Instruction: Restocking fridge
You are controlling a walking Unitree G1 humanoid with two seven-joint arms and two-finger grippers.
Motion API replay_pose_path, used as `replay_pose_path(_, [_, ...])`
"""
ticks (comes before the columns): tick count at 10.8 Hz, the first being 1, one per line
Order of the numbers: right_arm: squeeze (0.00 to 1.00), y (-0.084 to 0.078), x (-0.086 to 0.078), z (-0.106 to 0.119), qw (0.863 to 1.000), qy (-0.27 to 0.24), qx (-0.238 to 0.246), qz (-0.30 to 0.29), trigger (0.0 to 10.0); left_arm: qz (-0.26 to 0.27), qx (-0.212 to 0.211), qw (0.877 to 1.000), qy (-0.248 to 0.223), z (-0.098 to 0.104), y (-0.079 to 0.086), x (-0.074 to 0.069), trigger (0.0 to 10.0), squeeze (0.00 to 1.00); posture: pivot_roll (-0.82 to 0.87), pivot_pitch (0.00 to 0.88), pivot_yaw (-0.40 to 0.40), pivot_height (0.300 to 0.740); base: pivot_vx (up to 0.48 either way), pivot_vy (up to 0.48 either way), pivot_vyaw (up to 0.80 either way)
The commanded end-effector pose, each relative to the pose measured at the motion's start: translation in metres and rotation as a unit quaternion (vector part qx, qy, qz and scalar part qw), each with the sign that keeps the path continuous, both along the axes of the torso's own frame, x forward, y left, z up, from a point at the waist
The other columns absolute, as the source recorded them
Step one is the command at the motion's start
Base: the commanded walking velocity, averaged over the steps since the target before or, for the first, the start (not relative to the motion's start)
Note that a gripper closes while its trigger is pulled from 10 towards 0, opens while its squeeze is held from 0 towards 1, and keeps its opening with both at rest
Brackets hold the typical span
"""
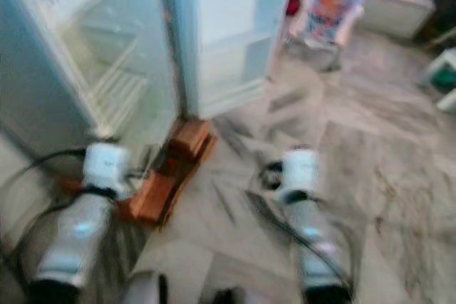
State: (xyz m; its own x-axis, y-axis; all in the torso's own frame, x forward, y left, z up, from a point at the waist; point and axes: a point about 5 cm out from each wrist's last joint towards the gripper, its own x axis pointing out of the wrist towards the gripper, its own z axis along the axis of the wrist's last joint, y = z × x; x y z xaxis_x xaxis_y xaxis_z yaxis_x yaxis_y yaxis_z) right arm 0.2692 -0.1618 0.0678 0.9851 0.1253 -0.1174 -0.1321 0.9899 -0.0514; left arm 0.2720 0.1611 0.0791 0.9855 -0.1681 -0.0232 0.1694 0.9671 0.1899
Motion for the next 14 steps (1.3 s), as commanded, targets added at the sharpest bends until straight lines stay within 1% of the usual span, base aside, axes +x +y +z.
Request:
replay_pose_path(1, [0.00, -0.012, -0.002, -0.002, 1.000, 0.004, -0.018, -0.018, 10.0, -0.018, -0.006, 1.000, 0.003, -0.001, -0.012, 0.000, 10.0, 0.00, 0.11, 0.091, -0.039, 0.740, 0.296, -0.375, 0.00])
replay_pose_path(2, [0.00, -0.011, -0.002, 0.003, 1.000, -0.015, 0.009, -0.016, 10.0, -0.023, -0.007, 1.000, 0.003, 0.000, -0.018, 0.000, 10.0, 0.00, 0.11, 0.089, -0.041, 0.740, 0.300, -0.371, 0.00])
replay_pose_path(3, [0.00, -0.011, -0.001, 0.003, 1.000, -0.016, 0.007, -0.016, 10.0, -0.025, -0.008, 1.000, 0.003, 0.000, -0.019, 0.000, 10.0, 0.00, 0.11, 0.088, -0.042, 0.740, 0.296, -0.375, 0.00])
replay_pose_path(4, [0.00, -0.012, 0.002, 0.004, 1.000, -0.013, 0.011, -0.020, 10.0, -0.027, -0.005, 1.000, 0.002, 0.000, -0.019, 0.002, 10.0, 0.00, 0.11, 0.082, -0.043, 0.740, 0.292, -0.379, -0.80])
replay_pose_path(7, [0.00, -0.014, 0.006, 0.005, 0.999, -0.018, 0.005, -0.027, 10.0, -0.028, 0.001, 1.000, -0.002, 0.002, -0.020, 0.004, 10.0, 0.00, 0.11, 0.079, -0.047, 0.740, 0.301, -0.369, -0.80])
replay_pose_path(9, [0.00, -0.018, 0.011, 0.008, 0.999, -0.031, 0.001, -0.039, 10.0, -0.040, 0.017, 0.999, -0.022, 0.009, -0.024, 0.007, 10.0, 0.00, 0.11, 0.086, -0.050, 0.740, 0.336, -0.339, -0.80])
replay_pose_path(11, [0.00, -0.017, 0.011, 0.009, 0.999, -0.036, -0.004, -0.036, 10.0, -0.039, 0.020, 0.999, -0.026, 0.011, -0.022, 0.009, 10.0, 0.00, 0.11, 0.091, -0.051, 0.740, 0.345, -0.330, -0.80])
replay_pose_path(12, [0.00, -0.017, 0.012, 0.009, 0.999, -0.036, -0.002, -0.037, 10.0, -0.036, 0.019, 0.999, -0.024, 0.010, -0.020, 0.009, 10.0, 0.00, 0.10, 0.091, -0.049, 0.740, 0.371, -0.296, -0.80])
replay_pose_path(13, [0.00, -0.016, 0.012, 0.010, 0.999, -0.039, -0.001, -0.036, 10.0, -0.030, 0.006, 0.999, -0.021, 0.009, -0.022, 0.009, 10.0, 0.00, 0.10, 0.089, -0.049, 0.740, 0.472, 0.000, -0.80])
replay_pose_path(14, [0.00, -0.015, 0.013, 0.011, 0.999, -0.040, -0.001, -0.036, 10.0, -0.028, 0.003, 0.999, -0.021, 0.010, -0.024, 0.011, 10.0, 0.00, 0.10, 0.089, -0.049, 0.740, 0.480, 0.000, -0.80])
